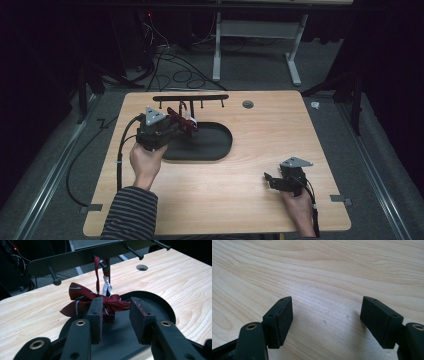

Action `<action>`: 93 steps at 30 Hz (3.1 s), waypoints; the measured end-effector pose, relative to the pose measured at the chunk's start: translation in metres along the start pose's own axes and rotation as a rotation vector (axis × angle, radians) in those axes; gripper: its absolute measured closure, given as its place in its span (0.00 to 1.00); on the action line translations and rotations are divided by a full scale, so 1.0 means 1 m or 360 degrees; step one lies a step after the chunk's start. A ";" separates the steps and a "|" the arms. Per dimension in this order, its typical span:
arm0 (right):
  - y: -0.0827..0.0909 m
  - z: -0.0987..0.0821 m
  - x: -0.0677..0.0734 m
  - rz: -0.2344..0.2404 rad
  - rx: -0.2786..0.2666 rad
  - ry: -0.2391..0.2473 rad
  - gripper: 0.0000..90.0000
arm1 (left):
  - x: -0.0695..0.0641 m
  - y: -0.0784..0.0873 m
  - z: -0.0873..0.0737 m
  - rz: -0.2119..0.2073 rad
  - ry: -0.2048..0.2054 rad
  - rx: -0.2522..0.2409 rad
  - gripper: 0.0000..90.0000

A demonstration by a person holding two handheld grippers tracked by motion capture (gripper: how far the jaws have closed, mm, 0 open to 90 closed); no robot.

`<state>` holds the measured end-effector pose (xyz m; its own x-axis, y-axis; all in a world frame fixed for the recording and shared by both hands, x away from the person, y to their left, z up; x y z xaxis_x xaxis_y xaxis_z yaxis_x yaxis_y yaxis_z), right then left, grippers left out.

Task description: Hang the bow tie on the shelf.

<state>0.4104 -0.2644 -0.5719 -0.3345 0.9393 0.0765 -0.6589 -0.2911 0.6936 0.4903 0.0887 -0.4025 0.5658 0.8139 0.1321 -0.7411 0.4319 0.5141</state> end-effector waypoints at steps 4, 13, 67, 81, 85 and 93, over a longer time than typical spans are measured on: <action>0.000 0.000 0.000 -0.0001 0.0002 -0.0001 0.31 | 0.000 0.003 -0.001 -0.0007 0.0004 -0.0006 0.70; 0.000 0.000 0.000 -0.0001 0.0003 -0.0001 0.31 | -0.001 0.010 -0.007 -0.0013 0.0011 -0.0011 0.70; 0.000 0.000 0.000 -0.0002 0.0004 -0.0003 0.31 | 0.003 0.038 -0.048 -0.0049 0.0133 -0.0016 0.66; 0.000 0.000 0.000 -0.0003 0.0004 -0.0003 0.31 | 0.004 0.043 -0.065 -0.0046 0.0178 0.0005 0.66; 0.000 0.000 0.000 -0.0003 0.0004 -0.0003 0.31 | 0.004 0.045 -0.069 -0.0046 0.0191 -0.0003 0.66; 0.000 0.000 0.000 -0.0003 0.0004 -0.0003 0.31 | 0.003 0.045 -0.078 -0.0057 0.0216 0.0016 0.65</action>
<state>0.4101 -0.2642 -0.5720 -0.3320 0.9402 0.0765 -0.6577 -0.2888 0.6957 0.4303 0.1411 -0.4454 0.5372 0.8435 -0.0020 -0.7173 0.4580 0.5251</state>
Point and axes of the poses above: each handheld gripper's, and its own axes: y roughly backward along the jaws, z roughly out of its top, x roughly to its left, the point moved 10 cm from there along -y, roughly forward along the jaws, and after that the axes turned 7 degrees about -y, right-handed, at the moved point
